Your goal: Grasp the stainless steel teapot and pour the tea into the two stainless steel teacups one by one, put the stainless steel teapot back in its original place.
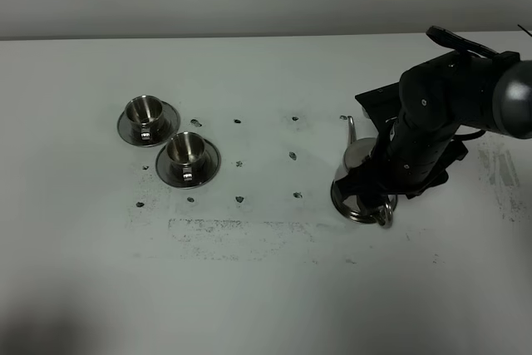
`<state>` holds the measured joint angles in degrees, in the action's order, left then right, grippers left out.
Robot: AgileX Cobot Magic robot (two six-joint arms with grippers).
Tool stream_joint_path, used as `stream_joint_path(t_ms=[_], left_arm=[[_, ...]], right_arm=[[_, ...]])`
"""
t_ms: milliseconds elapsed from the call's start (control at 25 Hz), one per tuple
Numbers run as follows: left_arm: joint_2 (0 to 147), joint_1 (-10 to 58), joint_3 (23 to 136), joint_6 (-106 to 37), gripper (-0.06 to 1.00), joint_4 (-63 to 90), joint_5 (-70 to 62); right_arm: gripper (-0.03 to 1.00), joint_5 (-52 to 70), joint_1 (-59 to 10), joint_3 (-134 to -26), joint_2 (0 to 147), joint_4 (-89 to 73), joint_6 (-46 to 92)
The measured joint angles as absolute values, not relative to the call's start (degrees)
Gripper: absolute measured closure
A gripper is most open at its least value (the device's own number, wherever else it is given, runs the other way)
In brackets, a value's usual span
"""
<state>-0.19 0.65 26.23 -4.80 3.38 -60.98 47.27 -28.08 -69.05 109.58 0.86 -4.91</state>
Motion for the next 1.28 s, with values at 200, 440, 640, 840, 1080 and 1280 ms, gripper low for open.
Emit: stream_joint_path(t_ms=[200, 440, 640, 840, 1080, 1280], left_arm=[[-0.19, 0.65, 26.23, -4.8, 0.22, 3.38, -61.04], [-0.19, 0.65, 26.23, -4.8, 0.22, 3.38, -61.04], [-0.19, 0.65, 26.23, -4.8, 0.22, 3.38, -61.04], [-0.19, 0.65, 26.23, -4.8, 0.22, 3.38, -61.04], [-0.19, 0.65, 26.23, -4.8, 0.22, 3.38, -61.04], [-0.19, 0.65, 26.23, -4.8, 0.22, 3.38, -61.04]], right_arm=[[0.37, 48.18, -28.08, -69.11, 109.58, 0.86, -4.91], [0.37, 48.63, -28.08, -69.11, 109.58, 0.86, -4.87], [0.37, 48.69, -28.08, -69.11, 109.58, 0.86, -4.87], [0.4, 49.07, -28.08, -69.11, 109.58, 0.86, -4.87], [0.53, 49.35, -28.08, -69.11, 109.58, 0.86, -4.87], [0.72, 49.91, -28.08, -69.11, 109.58, 0.61, -4.87]])
